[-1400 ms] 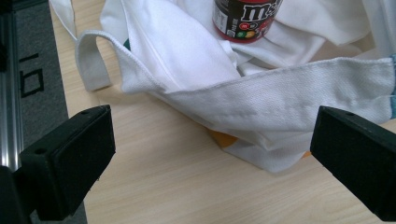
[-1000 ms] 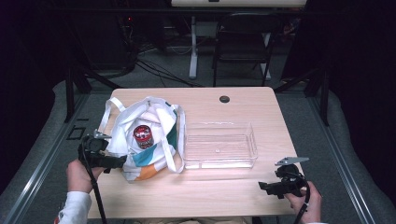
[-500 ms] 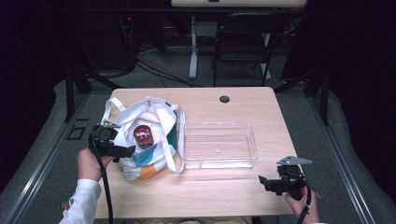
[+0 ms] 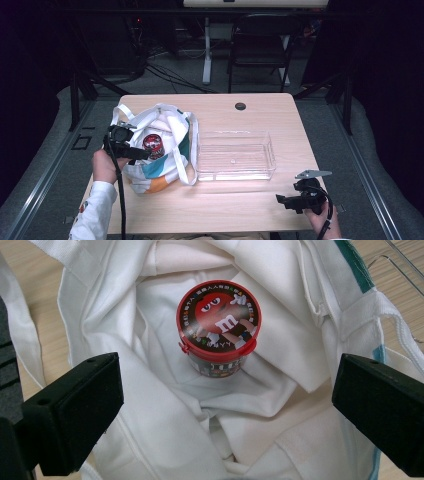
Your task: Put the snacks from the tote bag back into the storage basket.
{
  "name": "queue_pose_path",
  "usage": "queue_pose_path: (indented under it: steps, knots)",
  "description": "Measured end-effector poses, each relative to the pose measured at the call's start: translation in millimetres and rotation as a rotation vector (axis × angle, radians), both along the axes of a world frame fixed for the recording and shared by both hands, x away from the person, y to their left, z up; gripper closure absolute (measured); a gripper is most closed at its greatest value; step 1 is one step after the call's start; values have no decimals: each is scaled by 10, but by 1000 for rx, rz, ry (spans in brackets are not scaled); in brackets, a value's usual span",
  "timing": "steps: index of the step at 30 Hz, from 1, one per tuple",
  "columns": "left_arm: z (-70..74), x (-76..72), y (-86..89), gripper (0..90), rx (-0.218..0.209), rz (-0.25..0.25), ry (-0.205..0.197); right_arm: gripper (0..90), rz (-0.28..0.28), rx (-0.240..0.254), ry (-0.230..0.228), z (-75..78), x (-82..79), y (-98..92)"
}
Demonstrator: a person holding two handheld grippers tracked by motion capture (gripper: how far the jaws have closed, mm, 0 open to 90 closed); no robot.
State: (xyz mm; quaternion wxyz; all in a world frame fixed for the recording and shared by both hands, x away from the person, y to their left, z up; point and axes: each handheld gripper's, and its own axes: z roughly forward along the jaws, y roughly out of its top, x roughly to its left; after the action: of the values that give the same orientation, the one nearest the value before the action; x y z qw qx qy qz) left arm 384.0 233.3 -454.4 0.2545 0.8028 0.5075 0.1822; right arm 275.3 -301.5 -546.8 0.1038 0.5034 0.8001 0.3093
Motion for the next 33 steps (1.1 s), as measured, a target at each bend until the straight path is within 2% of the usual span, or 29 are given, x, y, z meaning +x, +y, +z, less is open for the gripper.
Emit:
queue_pose_path:
  steps: [14,21,33]
  knots:
    - [-76,267,-47,2,-31,9,39,147,-10,2,-2,-1,5,-5]
    - [-124,348,-71,2,-43,14,58,147,-23,1,-21,14,-2,-9]
    - [-255,498,-137,2,-45,16,104,148,-22,-19,-21,12,1,10]
